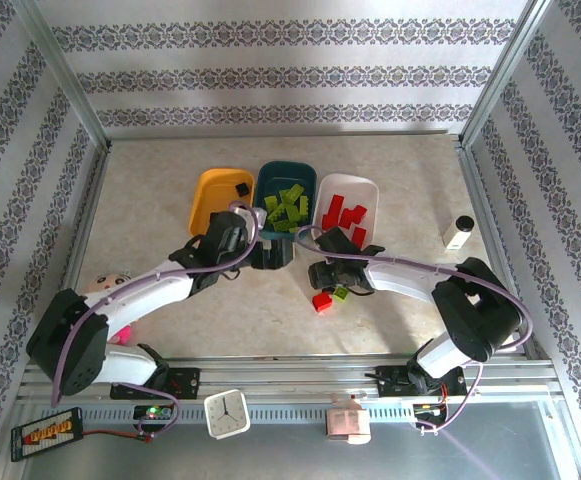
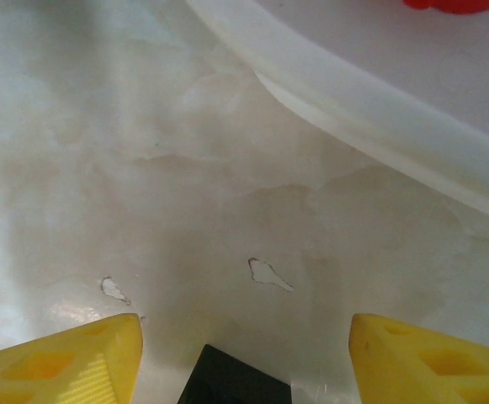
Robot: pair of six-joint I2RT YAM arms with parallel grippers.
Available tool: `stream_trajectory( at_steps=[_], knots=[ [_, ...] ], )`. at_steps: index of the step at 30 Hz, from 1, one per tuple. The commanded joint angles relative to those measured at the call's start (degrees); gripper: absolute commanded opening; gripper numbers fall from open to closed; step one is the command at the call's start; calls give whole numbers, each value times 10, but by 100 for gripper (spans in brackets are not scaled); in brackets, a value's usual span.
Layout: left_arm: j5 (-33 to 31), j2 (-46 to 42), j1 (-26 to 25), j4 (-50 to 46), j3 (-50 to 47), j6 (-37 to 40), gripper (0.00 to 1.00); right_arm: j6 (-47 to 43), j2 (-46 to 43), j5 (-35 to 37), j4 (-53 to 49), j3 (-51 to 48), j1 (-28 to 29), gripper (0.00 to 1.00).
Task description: Sort the legos into containers by color
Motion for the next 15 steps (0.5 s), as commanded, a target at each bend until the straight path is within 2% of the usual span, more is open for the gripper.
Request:
stream_trajectory(
  at_steps=[1,11,15],
  knots=[
    [-15,-45,-8,32,-45,-27,100,-6,5,25,-23,11,19,65],
    [-36,-140,-9,20,-128,-40,100,9,14,58,-55,-13,51,58],
    [-38,-158,-9,17,-136,-39,100,8,25,53,-48,-11,52,46]
  ],
)
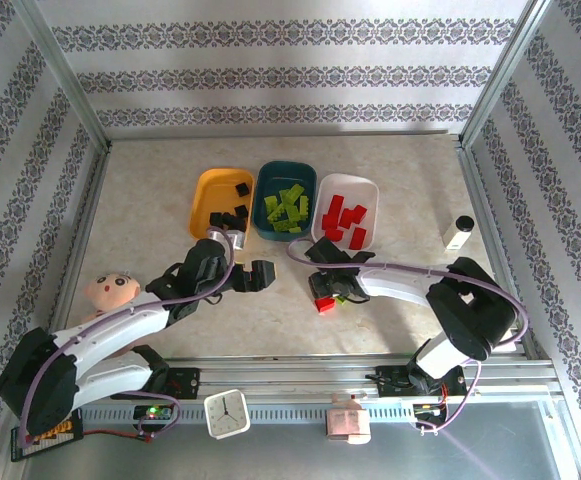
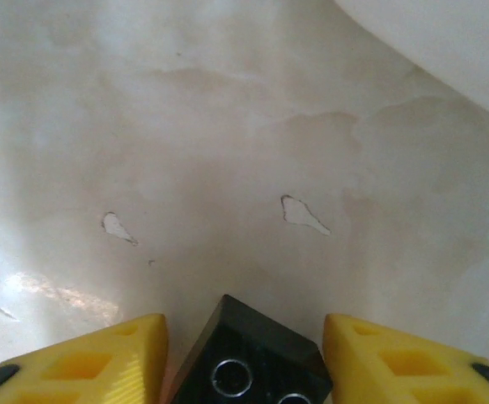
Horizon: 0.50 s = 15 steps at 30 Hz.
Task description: Sort the legos into containers by color
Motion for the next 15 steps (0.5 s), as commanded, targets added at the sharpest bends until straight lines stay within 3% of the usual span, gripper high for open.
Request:
stream_trajectory(
  at_steps=[1,8,15],
  knots=[
    [-15,-19,-4,9,-9,-8,100,0,9,13,-12,-8,5,42],
    [-17,-43,-5,4,-22,-10,99,-21,-28,8,2,8,8,28],
    [-25,-88,-5,-29,-29,-8,99,-55,-98,-27,-1,63,18,24]
  ],
)
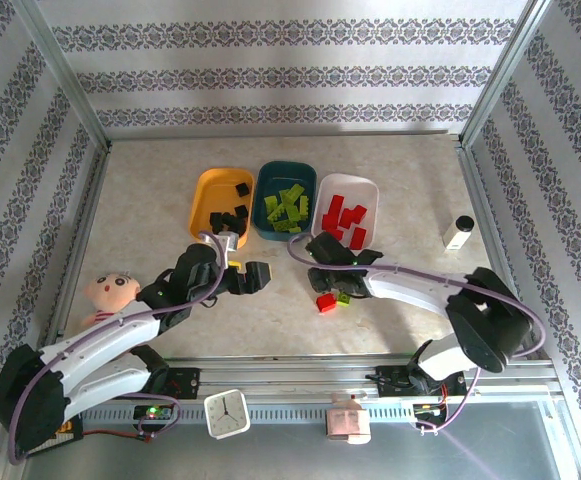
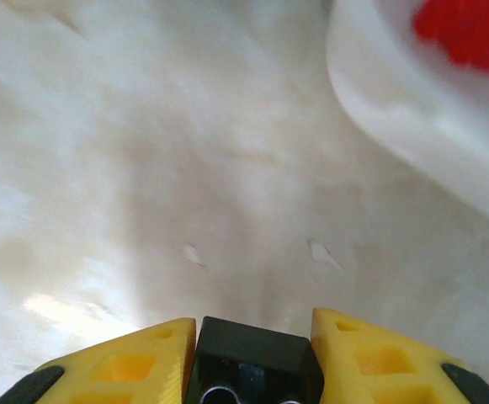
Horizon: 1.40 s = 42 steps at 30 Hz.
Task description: Sort the legos into containers by color
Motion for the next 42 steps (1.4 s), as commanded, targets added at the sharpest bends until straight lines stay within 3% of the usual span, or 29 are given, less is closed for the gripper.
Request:
stream_trajectory(
  at_steps=[1,6,16,23,26,30,35,42],
  knots=[
    [-18,-37,-4,-31,-8,-8,99,-27,-31,-31,3,52,9,24],
    [-58,-116,-5,-100,-12,-3,99,-41,23,-66,24,149,21,24],
    [-102,-296,-4,-220,-53,-30,99,-44,276,-102,47,424,25,24],
    [-105,-339,-3,-267,-55,-37,99,-39,441,-125,12,607,9,26],
    [-106,-341,-3,-272,-56,-40,99,-28,477,-130,-3,652,3,33],
    [-107,-341,-3,-270,-57,-42,99,-19,480,-148,5,665,-4,60],
    [-109,-334,-3,-257,-53,-40,99,-29,435,-145,21,631,-4,65],
    [-70,-251,-3,-210,-36,-24,100,-12,298,-148,101,459,-5,66]
  ],
)
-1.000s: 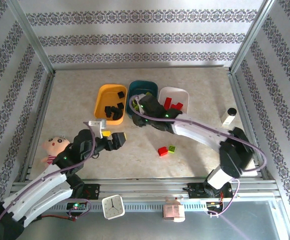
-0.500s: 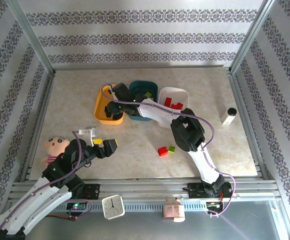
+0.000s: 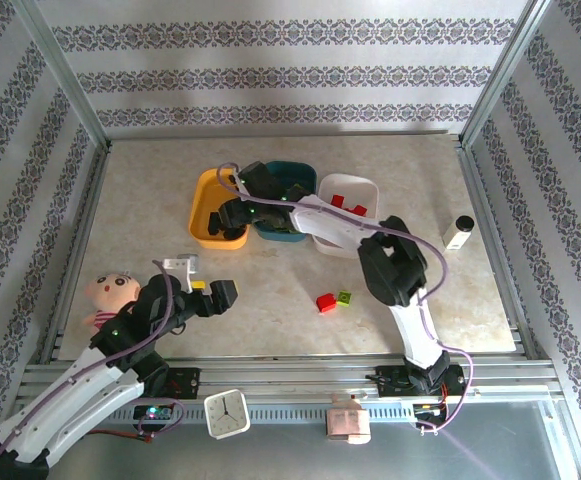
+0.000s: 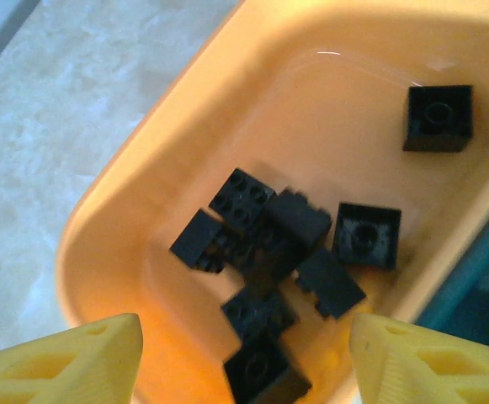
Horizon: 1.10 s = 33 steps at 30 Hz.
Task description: Sort the legos into containers by color
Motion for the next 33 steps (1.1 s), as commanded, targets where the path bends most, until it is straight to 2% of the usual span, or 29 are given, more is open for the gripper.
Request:
stream_trajectory(
  at_steps=[1,7,15,22,30,33],
  knots=[
    [29,45,-4,49,15,7,100,14,-91,-1,63,-82,0,66],
    [59,139,-5,158,9,8,100,27,-217,22,103,-269,-4,67],
    [98,288,-23,236,56,38,99,52,-387,75,114,-485,-10,68],
    [67,438,-105,236,147,107,96,88,-549,101,86,-626,-42,69],
    [34,603,-203,203,261,194,88,119,-697,143,22,-720,-80,71],
    [24,652,-230,186,298,220,81,126,-744,143,10,-746,-95,72]
  ],
)
